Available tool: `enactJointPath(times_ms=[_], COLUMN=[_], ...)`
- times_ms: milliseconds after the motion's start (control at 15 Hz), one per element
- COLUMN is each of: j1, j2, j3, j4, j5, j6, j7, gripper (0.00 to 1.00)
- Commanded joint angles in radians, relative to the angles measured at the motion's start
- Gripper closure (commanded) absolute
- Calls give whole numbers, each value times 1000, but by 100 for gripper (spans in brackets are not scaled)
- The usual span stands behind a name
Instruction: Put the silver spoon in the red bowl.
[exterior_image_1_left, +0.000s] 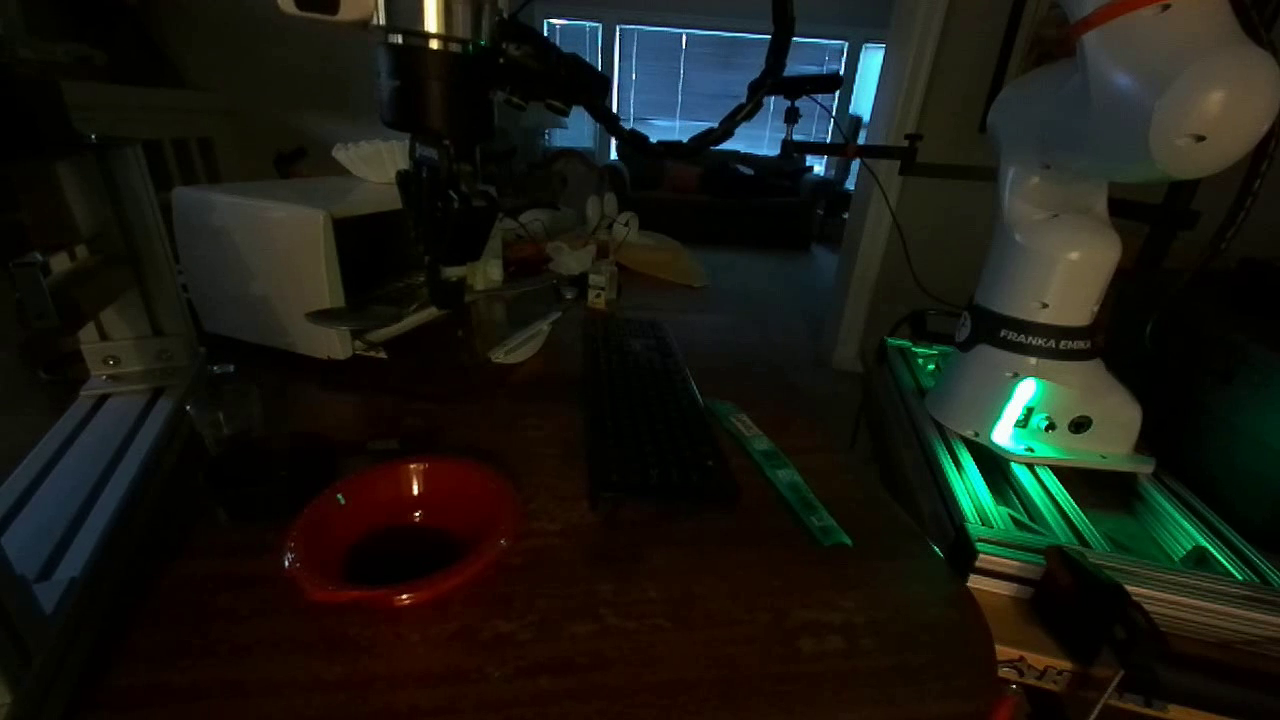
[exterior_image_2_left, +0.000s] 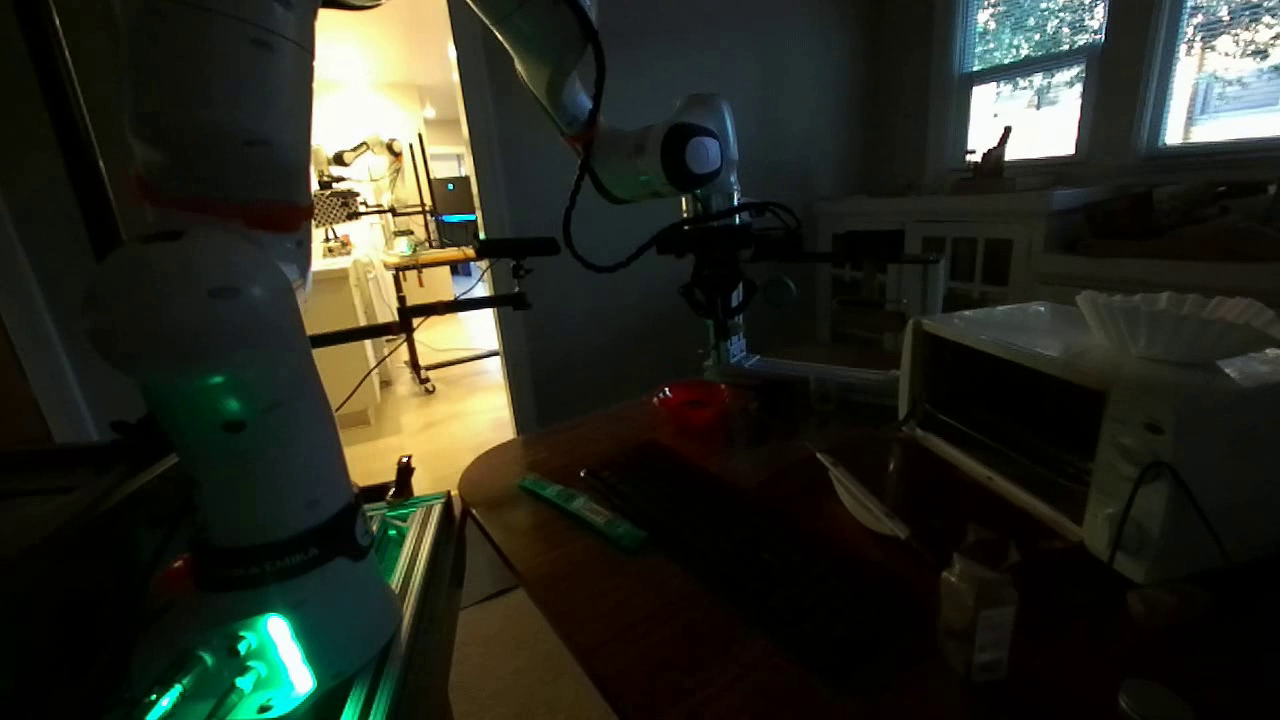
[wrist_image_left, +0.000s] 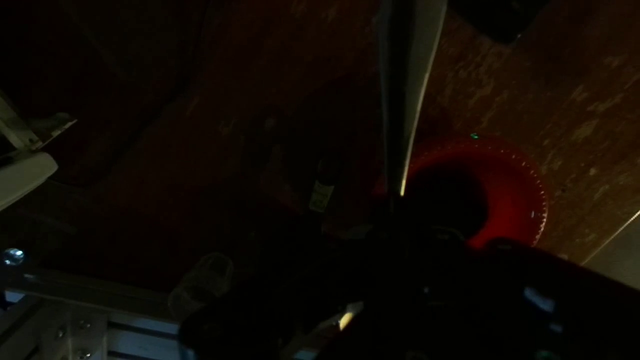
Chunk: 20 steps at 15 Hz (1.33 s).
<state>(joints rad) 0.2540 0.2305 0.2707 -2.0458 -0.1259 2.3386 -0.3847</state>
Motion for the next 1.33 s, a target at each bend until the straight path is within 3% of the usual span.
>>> enactJointPath(times_ms=[0, 400, 1267], j1=[10, 36, 100], j2=[29, 95, 223], j3=[19, 48, 15], j4=[-7, -18, 61], j5=[-12, -19, -256], j6=[7, 23, 17], j7=[-18, -29, -10], gripper=[98, 98, 98])
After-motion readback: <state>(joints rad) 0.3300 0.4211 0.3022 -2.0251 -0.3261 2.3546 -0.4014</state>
